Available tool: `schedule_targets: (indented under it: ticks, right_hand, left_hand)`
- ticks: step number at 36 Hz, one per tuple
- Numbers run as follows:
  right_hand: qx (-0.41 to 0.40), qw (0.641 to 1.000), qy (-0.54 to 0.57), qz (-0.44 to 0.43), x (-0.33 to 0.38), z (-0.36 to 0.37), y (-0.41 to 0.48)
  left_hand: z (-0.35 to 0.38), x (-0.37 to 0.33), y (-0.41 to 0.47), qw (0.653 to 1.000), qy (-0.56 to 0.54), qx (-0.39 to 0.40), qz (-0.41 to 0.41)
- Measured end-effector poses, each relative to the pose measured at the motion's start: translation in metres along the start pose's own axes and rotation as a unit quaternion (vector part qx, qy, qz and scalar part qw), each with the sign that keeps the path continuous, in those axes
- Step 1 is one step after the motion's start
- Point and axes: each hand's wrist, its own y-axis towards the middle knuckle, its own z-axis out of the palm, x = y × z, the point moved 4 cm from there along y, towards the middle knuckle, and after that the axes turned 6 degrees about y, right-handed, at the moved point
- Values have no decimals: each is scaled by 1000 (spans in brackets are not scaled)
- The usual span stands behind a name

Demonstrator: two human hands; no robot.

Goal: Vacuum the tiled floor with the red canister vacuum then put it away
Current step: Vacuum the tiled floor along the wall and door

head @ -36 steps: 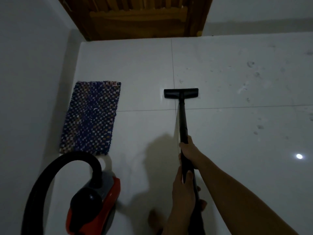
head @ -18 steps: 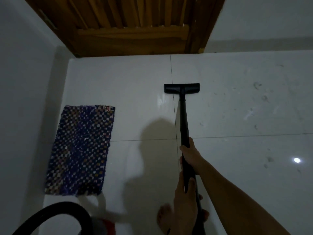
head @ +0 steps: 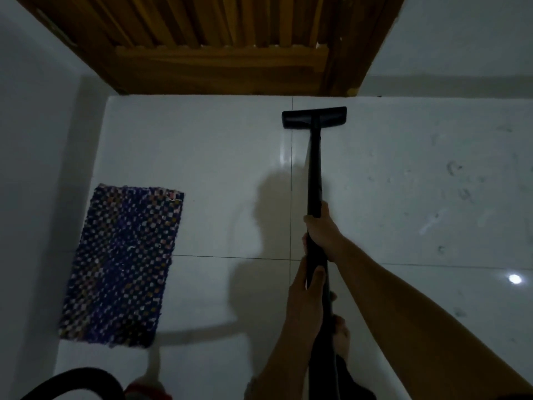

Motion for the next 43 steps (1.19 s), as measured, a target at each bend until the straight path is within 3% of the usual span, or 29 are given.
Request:
schedule_targets:
  ticks: [5, 19, 43]
  right_hand:
    - [1, 1000, -21, -3, 32, -31, 21]
    - [-23, 1000, -4, -4, 61, -94, 30]
    - [-59, 997, 42, 24, -34, -117, -79]
  left_hand:
    - [34, -38, 13, 996, -78, 31, -17]
    - [85, -79, 22, 995, -85, 35, -32]
    - [104, 3, -77, 998, -32, 52, -24]
